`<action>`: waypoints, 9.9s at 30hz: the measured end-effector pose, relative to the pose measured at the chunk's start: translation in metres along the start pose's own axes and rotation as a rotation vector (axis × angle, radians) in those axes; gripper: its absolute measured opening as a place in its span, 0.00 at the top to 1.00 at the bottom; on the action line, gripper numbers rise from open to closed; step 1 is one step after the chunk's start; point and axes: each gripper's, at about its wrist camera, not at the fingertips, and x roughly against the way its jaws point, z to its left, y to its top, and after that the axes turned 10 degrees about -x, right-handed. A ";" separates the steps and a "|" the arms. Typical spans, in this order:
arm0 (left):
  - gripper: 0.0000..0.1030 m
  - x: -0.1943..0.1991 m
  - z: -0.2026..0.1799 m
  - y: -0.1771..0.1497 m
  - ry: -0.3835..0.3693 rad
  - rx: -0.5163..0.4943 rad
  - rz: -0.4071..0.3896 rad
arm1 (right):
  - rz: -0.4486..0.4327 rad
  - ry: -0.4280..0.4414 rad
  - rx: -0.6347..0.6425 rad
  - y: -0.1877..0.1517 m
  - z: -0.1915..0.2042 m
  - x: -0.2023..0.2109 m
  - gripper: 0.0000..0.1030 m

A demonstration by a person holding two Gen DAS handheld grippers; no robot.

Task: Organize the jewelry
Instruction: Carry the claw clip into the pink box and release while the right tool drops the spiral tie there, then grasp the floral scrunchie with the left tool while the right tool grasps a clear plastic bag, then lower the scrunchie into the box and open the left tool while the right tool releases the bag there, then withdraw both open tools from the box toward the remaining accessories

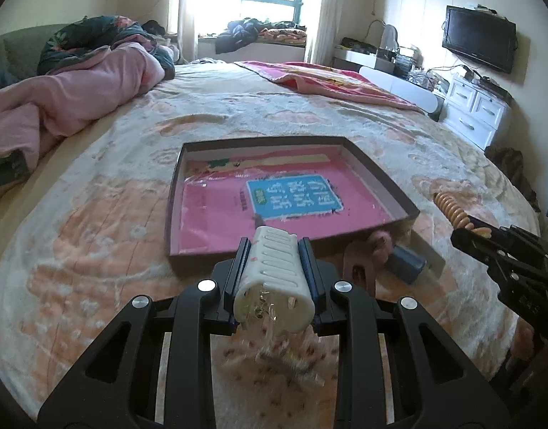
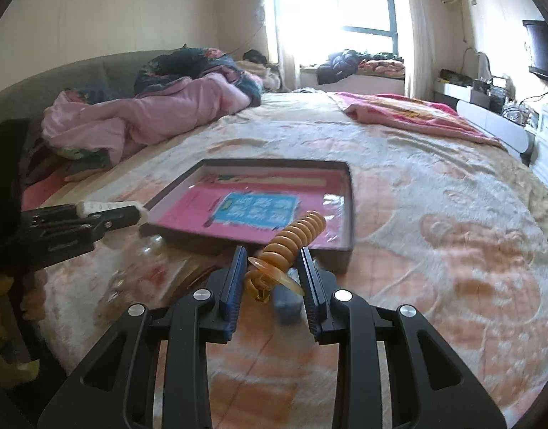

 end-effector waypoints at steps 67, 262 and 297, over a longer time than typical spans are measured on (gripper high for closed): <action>0.27 -0.044 0.033 0.019 0.079 0.119 -0.010 | -0.030 -0.061 0.058 0.034 -0.022 -0.073 0.24; 0.34 -0.098 0.004 0.022 -0.045 0.027 0.084 | -0.002 -0.080 -0.086 0.053 -0.052 -0.100 0.38; 0.17 -0.007 0.027 0.015 0.023 0.099 -0.071 | -0.052 -0.002 -0.009 0.021 -0.014 -0.027 0.31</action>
